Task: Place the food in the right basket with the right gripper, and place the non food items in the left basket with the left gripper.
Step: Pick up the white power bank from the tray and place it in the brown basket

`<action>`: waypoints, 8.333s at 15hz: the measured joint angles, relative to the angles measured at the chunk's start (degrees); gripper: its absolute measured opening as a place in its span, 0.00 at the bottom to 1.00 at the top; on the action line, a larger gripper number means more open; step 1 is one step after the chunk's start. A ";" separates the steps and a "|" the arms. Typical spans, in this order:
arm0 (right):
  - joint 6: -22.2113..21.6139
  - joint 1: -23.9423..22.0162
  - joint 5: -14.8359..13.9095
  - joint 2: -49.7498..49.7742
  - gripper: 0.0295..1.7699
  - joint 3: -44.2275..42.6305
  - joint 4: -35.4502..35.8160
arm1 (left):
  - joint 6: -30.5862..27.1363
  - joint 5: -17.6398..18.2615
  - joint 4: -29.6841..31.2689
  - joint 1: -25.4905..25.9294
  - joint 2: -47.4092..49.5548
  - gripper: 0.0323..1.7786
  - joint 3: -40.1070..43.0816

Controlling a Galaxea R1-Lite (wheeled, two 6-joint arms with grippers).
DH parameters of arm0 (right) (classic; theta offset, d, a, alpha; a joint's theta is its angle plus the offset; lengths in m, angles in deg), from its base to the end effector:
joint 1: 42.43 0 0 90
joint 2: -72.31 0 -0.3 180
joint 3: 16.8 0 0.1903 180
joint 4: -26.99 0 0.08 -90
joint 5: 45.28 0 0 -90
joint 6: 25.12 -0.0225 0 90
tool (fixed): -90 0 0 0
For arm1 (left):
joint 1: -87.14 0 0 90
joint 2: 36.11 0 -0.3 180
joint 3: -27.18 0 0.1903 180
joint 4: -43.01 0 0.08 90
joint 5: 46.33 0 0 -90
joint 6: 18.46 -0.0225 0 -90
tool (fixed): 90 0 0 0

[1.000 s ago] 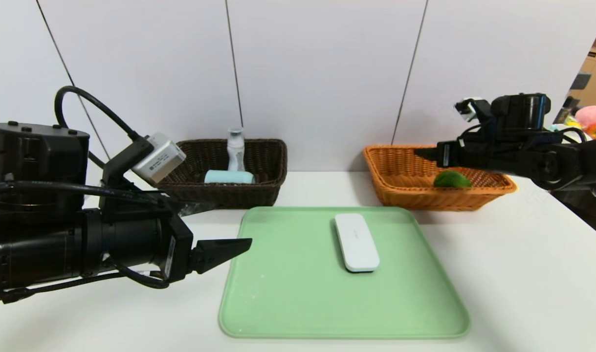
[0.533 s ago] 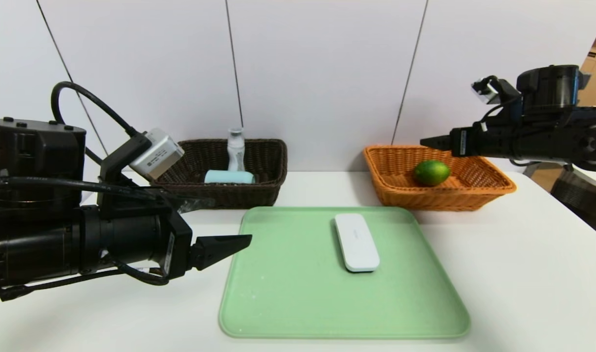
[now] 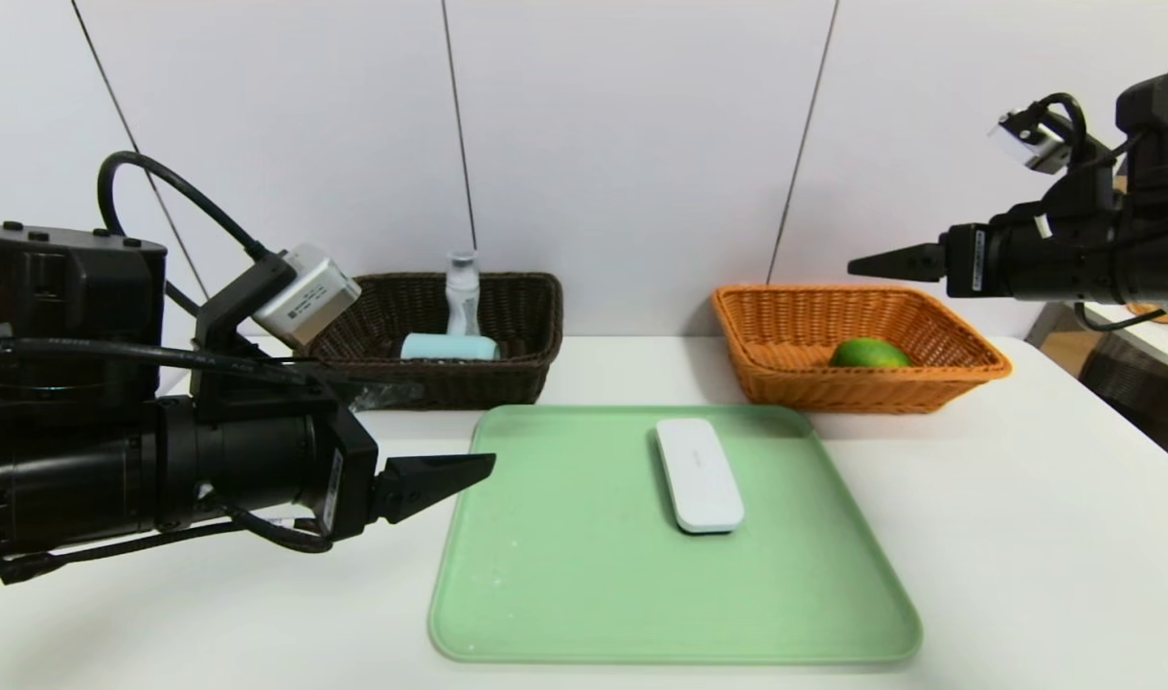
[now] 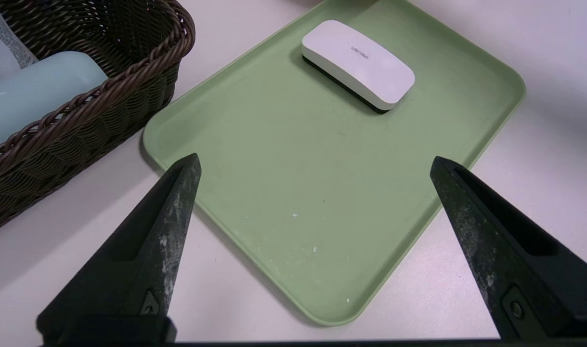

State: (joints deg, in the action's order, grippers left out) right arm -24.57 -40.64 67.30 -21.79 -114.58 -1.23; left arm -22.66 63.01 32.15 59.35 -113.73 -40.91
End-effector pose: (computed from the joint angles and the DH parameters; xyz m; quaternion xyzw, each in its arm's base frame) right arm 0.3026 0.0181 0.2696 0.0338 0.2080 0.2072 0.9553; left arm 0.1896 -0.1083 0.2262 0.0461 0.1620 -0.3997 0.9011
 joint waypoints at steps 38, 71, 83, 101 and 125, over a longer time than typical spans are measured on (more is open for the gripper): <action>7.39 0.63 7.44 27.45 0.96 28.96 -13.51 | 10.05 -45.19 11.28 -26.45 -34.01 0.95 -19.03; 7.55 0.63 7.55 27.92 0.96 31.35 -13.25 | 17.59 -60.77 9.92 -32.27 -53.42 0.95 -38.29; 7.55 0.63 7.57 27.71 0.96 31.77 -13.17 | 19.01 -60.68 0.99 -28.75 -56.11 0.95 -46.57; 7.52 0.63 7.55 27.48 0.96 31.52 -13.06 | 30.35 -58.65 -21.13 -28.66 -59.30 0.72 -58.75; 7.22 0.63 8.01 28.14 0.96 31.63 -13.06 | 22.26 -45.67 -38.24 -15.37 -36.63 0.57 -61.26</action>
State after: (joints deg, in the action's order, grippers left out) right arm -17.36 -40.01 75.31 6.35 -82.94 -14.29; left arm -0.40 17.35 -6.09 43.98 -150.36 -102.17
